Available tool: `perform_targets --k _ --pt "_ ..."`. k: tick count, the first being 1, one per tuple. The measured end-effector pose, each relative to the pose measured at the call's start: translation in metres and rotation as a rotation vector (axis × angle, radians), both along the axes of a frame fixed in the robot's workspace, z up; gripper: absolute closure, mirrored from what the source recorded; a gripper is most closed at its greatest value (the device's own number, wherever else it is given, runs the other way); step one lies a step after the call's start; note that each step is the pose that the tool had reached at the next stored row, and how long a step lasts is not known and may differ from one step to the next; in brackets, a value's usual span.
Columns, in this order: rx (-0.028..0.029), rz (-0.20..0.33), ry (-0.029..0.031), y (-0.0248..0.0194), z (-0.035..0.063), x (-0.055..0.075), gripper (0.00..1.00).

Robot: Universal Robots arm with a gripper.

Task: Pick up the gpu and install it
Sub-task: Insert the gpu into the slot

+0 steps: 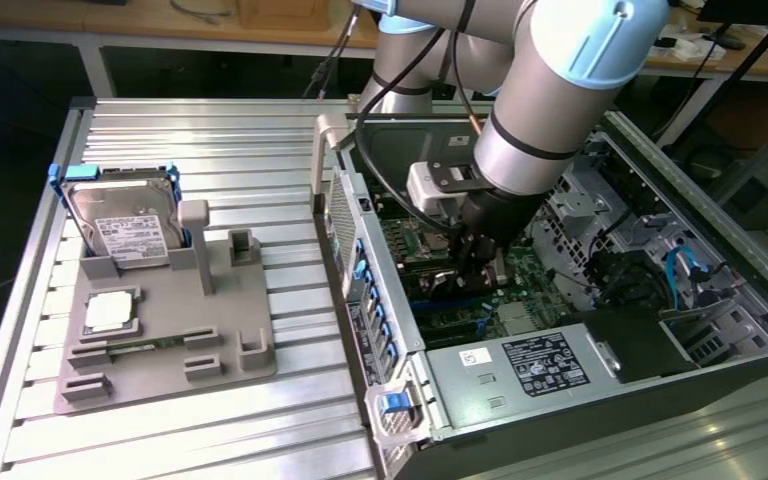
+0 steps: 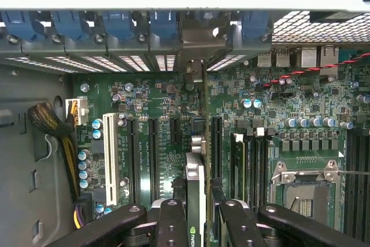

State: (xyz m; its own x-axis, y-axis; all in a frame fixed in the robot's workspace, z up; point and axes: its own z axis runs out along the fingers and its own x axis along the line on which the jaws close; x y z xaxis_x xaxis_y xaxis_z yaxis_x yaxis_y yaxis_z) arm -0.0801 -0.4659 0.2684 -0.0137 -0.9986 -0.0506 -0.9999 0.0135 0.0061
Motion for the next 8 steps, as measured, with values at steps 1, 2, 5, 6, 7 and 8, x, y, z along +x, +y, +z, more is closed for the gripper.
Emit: perform_targets --k 1,2,5,6,7,8 --pt "0.0000 0.000 0.0000 0.0000 0.0000 0.0000 0.73" --pt "0.0001 0.000 0.0000 0.0000 0.0000 -0.0001 0.73" --pt "0.0014 0.000 -0.0001 0.0000 -0.0007 -0.0006 0.73" --pt "0.0018 0.000 -0.0001 0.0000 -0.0011 -0.0008 0.73" --pt "0.0020 0.000 -0.0001 0.0000 -0.0015 -0.0009 0.73" --pt "0.0020 0.000 0.0000 0.0000 -0.0020 -0.0009 0.73"
